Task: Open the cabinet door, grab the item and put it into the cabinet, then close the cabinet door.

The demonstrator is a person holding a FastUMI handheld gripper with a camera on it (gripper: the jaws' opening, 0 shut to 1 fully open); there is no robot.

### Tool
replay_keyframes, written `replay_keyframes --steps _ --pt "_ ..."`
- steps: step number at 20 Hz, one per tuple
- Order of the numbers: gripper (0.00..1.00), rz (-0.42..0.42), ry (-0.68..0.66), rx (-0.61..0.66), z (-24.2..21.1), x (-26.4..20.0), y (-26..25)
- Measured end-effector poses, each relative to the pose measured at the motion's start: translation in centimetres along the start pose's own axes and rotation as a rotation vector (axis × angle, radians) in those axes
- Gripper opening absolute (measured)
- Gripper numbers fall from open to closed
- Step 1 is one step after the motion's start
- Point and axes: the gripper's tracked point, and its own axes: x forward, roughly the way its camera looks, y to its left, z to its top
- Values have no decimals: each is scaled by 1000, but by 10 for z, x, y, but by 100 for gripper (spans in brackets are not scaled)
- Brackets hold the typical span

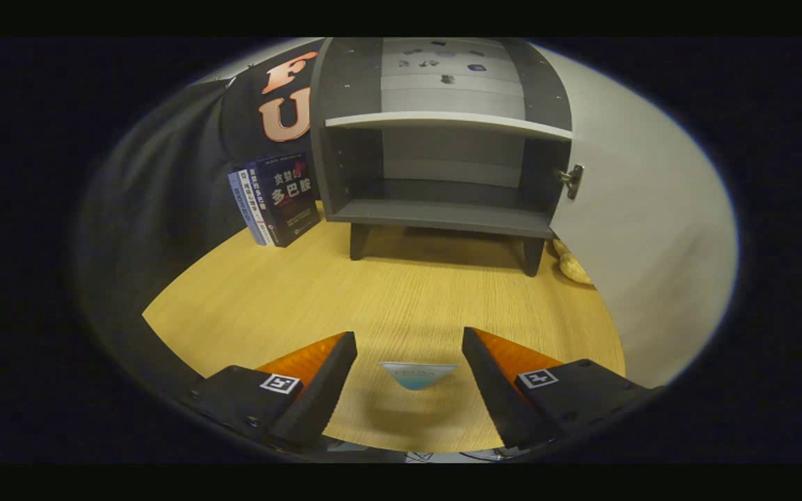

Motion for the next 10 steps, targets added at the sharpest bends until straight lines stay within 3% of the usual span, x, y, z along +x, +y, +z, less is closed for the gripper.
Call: replay_keyframes --steps 7,9,10 --pt "96 39 71 77 -36 16 2" --pt "83 44 70 84 -38 18 2" --pt "62 49 73 91 -38 15 2"
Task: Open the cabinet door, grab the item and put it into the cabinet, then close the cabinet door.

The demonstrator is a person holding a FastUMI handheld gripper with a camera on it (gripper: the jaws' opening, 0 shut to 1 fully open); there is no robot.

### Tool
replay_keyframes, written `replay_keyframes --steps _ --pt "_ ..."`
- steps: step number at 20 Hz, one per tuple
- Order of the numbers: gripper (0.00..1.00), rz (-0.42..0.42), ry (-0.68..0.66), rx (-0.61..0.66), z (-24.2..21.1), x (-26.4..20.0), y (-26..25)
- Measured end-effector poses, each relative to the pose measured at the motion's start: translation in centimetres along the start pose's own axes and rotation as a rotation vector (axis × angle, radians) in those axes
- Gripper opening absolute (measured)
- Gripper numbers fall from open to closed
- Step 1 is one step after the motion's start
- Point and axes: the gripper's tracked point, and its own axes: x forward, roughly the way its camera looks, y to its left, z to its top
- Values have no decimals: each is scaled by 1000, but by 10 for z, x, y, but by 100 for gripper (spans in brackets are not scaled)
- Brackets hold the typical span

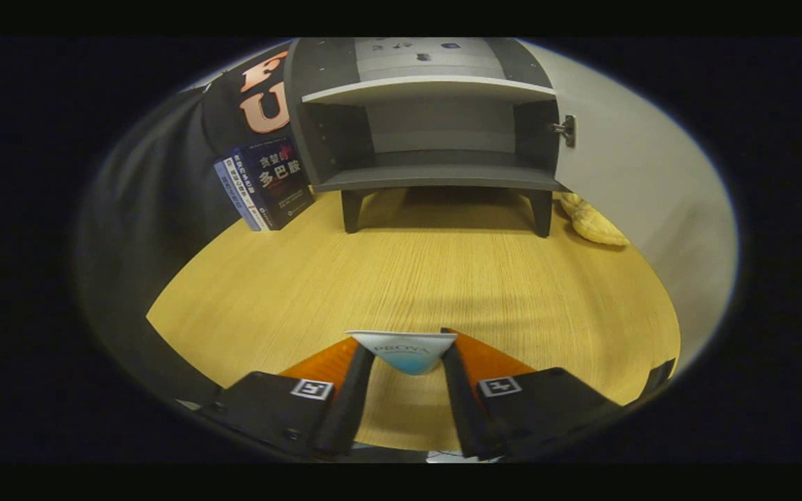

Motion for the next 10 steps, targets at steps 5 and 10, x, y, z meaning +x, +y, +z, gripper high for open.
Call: replay_keyframes --steps 5,10 --pt "60 21 -72 11 38 -19 7" --pt "60 84 -294 8 156 -68 33"
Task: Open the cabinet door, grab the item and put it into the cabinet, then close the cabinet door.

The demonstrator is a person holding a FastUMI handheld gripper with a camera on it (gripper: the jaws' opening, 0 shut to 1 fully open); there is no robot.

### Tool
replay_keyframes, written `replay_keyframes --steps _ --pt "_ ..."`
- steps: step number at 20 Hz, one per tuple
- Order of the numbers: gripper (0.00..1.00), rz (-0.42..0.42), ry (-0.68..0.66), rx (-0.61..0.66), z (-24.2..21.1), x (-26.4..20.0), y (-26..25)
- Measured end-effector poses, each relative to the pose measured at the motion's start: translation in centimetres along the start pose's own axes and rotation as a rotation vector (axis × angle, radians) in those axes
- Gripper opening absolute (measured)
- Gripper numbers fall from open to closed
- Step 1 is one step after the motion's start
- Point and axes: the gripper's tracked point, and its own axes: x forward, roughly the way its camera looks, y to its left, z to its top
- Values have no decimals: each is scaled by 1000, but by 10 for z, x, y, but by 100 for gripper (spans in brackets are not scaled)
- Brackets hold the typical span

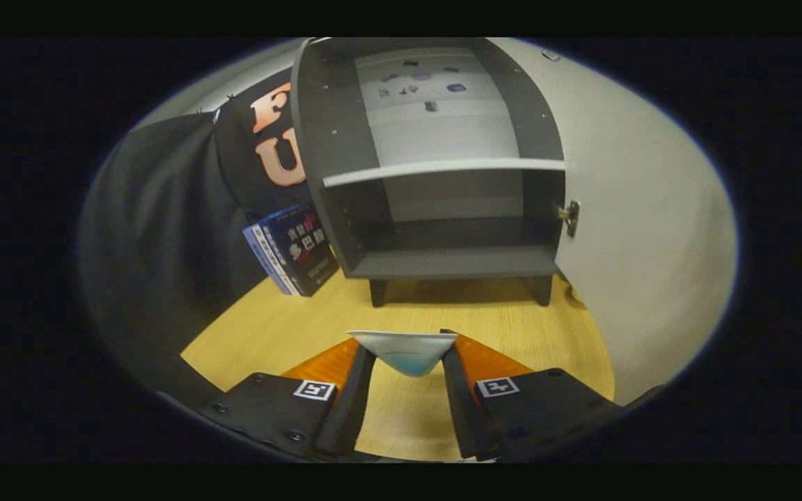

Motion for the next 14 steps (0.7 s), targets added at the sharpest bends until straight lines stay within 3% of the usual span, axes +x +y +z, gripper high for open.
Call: replay_keyframes --steps 7,14 --pt "60 53 -282 -7 180 -12 9" --pt "59 1 -376 -56 301 13 -13"
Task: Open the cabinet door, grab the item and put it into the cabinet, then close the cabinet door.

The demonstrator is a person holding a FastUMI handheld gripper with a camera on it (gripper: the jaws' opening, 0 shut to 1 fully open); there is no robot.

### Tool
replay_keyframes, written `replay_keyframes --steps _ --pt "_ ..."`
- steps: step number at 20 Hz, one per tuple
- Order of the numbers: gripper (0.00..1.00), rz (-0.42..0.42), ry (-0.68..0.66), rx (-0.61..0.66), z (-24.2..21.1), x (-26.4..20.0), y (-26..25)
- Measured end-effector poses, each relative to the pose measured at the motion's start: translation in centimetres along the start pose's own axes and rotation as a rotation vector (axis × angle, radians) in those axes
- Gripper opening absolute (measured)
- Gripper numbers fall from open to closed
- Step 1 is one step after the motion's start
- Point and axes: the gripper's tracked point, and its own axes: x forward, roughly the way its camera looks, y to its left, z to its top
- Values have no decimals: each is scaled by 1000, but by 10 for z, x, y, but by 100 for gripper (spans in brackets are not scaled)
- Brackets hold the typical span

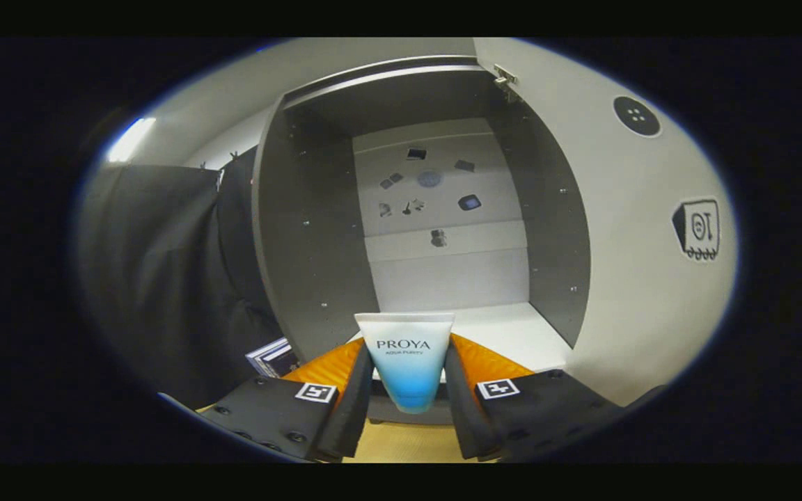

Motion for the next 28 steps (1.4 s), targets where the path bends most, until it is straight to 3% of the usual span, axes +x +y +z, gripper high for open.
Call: replay_keyframes --steps 5,11,15,24,28 --pt "59 -94 33 -49 29 62 -37" --pt "60 -107 190 -23 -6 112 -55" --pt "60 -55 123 3 -8 130 -44" --pt "60 -89 113 26 -34 145 -56" --pt "80 -118 103 3 -30 142 -58"
